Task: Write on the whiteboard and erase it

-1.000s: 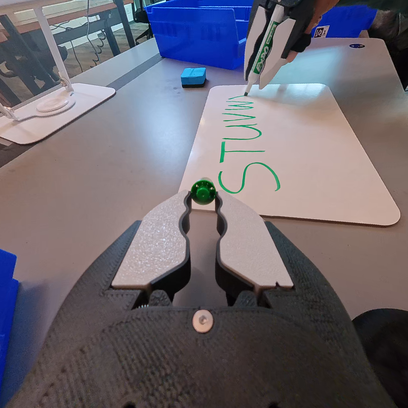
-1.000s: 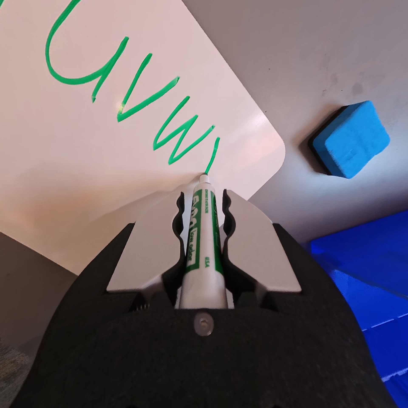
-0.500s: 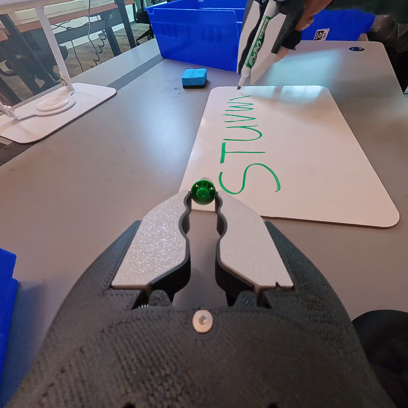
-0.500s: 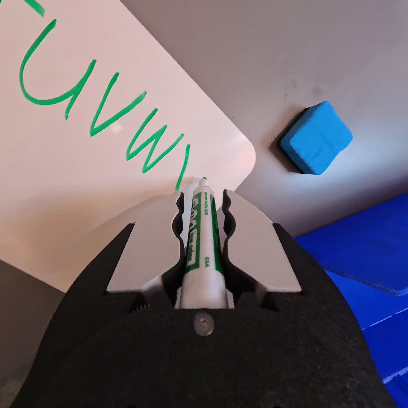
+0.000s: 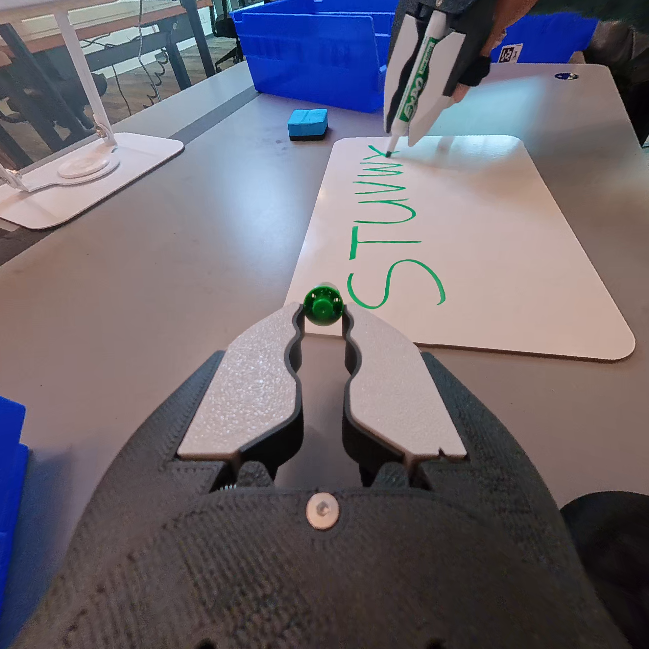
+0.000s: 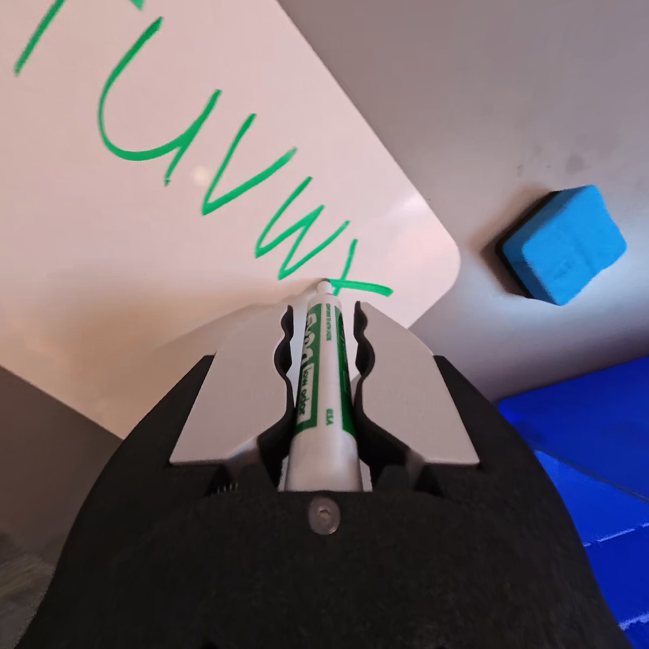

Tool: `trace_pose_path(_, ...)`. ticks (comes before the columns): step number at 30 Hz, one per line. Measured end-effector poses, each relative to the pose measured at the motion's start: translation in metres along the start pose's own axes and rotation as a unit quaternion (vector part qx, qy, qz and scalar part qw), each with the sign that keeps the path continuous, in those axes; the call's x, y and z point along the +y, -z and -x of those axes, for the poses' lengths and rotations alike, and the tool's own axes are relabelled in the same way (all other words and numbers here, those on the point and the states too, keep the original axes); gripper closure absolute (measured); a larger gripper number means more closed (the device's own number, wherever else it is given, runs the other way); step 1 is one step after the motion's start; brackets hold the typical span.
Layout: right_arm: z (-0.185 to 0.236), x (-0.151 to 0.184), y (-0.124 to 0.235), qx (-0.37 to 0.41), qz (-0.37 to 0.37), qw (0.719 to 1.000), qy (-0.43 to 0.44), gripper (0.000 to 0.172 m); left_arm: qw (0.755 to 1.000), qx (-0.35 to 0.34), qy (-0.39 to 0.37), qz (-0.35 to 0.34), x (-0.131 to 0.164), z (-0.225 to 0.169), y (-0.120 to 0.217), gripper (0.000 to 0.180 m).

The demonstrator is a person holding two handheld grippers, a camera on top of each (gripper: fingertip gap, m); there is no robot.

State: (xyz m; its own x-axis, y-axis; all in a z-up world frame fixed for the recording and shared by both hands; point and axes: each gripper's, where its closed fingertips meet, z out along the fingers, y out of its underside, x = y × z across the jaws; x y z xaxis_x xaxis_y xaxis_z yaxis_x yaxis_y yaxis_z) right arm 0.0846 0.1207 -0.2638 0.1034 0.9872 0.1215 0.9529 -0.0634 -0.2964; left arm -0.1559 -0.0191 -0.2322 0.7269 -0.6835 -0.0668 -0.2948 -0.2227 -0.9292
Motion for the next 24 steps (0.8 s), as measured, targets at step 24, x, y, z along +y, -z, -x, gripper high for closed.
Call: trace_pose_path(24, 0.087, -0.141, 0.113, -0.204, -0.599, 0.774, 0.015, 0.137, 0.979, -0.003, -0.16, -0.128, -0.079, -0.04, -0.02, 0.161)
